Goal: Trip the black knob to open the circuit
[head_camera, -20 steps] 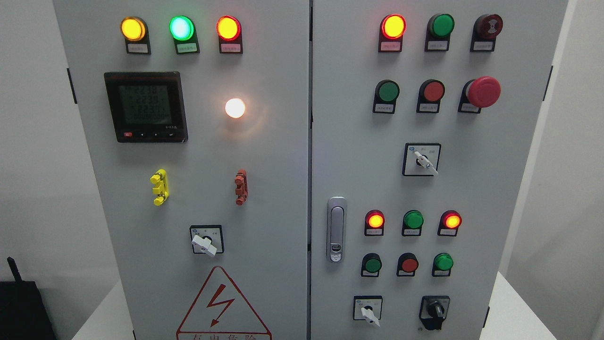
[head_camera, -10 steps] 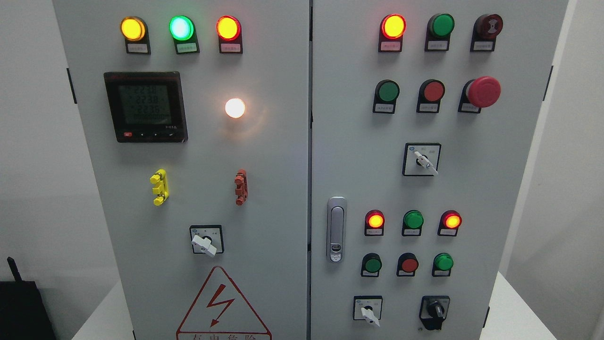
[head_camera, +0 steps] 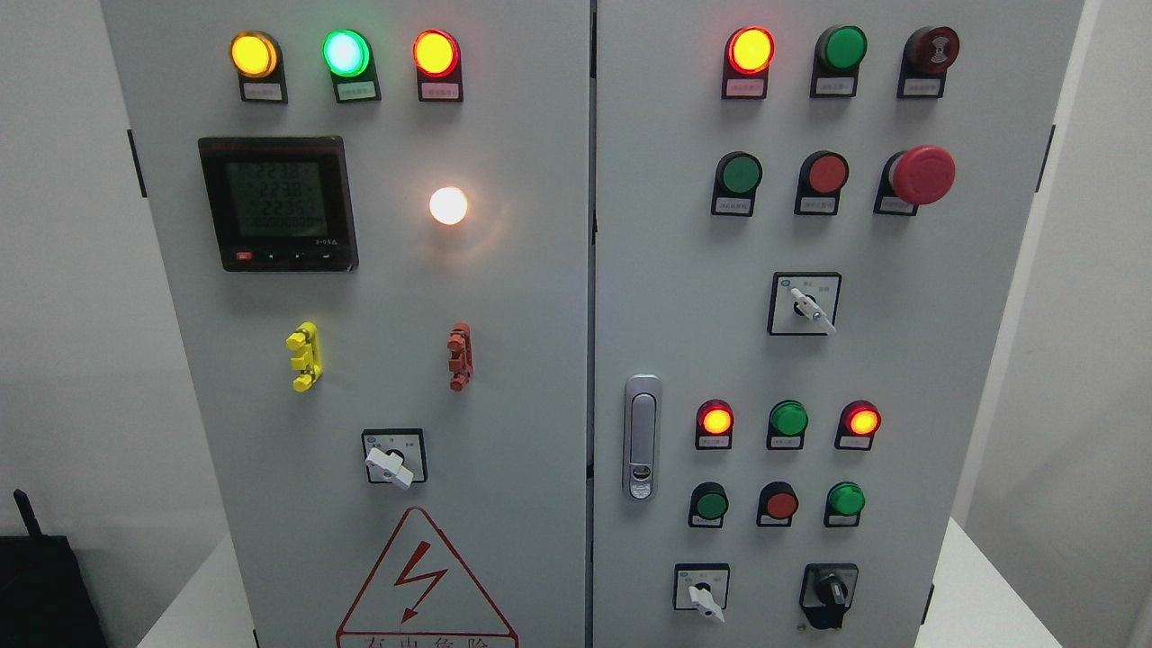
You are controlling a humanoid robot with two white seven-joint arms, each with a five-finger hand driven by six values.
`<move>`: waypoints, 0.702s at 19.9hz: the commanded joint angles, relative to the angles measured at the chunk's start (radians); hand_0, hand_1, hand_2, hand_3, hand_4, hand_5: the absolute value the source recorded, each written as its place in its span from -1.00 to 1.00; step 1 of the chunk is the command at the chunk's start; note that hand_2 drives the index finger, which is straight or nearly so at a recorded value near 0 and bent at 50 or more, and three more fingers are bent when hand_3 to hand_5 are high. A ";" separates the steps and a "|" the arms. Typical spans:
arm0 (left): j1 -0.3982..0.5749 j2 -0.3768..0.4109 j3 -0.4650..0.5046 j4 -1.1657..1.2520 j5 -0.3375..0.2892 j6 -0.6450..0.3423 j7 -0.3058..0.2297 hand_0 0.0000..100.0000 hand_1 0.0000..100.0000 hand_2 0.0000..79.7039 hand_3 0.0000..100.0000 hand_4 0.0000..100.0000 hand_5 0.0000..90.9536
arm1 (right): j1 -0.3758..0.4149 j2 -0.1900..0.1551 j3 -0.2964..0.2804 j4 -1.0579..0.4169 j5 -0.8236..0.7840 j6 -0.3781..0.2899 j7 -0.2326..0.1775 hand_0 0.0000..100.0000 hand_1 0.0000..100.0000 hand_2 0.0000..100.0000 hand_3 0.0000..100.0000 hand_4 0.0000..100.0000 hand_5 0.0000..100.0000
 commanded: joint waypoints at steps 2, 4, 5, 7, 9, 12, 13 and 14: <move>0.000 0.000 0.000 0.000 -0.023 -0.004 -0.001 -0.76 -0.22 -1.00 -1.00 -1.00 -1.00 | -0.050 -0.002 -0.019 -0.016 -0.001 0.019 0.002 -1.00 -1.00 -1.00 1.00 1.00 1.00; 0.000 0.000 0.000 0.000 -0.023 -0.006 -0.001 -0.76 -0.22 -1.00 -1.00 -1.00 -1.00 | -0.065 -0.002 -0.018 -0.016 -0.001 0.022 0.002 -1.00 -1.00 -1.00 1.00 1.00 1.00; 0.000 0.000 0.000 0.000 -0.023 -0.006 -0.001 -0.76 -0.22 -1.00 -1.00 -1.00 -1.00 | -0.071 -0.002 -0.018 -0.016 -0.001 0.026 0.002 -1.00 -1.00 -1.00 1.00 1.00 1.00; 0.000 0.000 0.000 0.000 -0.023 -0.006 -0.001 -0.76 -0.22 -1.00 -1.00 -1.00 -1.00 | -0.081 -0.001 -0.018 -0.016 -0.001 0.032 0.002 -1.00 -1.00 -1.00 1.00 1.00 1.00; 0.000 0.000 0.000 0.000 -0.023 -0.004 -0.001 -0.76 -0.22 -1.00 -1.00 -1.00 -1.00 | -0.088 -0.002 -0.018 -0.018 -0.001 0.034 0.002 -1.00 -1.00 -1.00 1.00 1.00 1.00; 0.000 0.000 0.000 0.000 -0.023 -0.006 -0.001 -0.76 -0.22 -1.00 -1.00 -1.00 -1.00 | -0.097 -0.002 -0.018 -0.016 -0.001 0.043 0.002 -1.00 -1.00 -1.00 1.00 1.00 1.00; 0.000 0.000 0.000 0.000 -0.023 -0.004 -0.001 -0.76 -0.22 -1.00 -1.00 -1.00 -1.00 | -0.101 -0.004 -0.018 -0.016 -0.001 0.051 0.002 -1.00 -1.00 -1.00 1.00 1.00 1.00; 0.000 0.000 0.000 0.000 -0.023 -0.004 -0.001 -0.76 -0.22 -1.00 -1.00 -1.00 -1.00 | -0.105 -0.005 -0.018 -0.015 -0.003 0.057 0.002 -1.00 -1.00 -1.00 1.00 1.00 1.00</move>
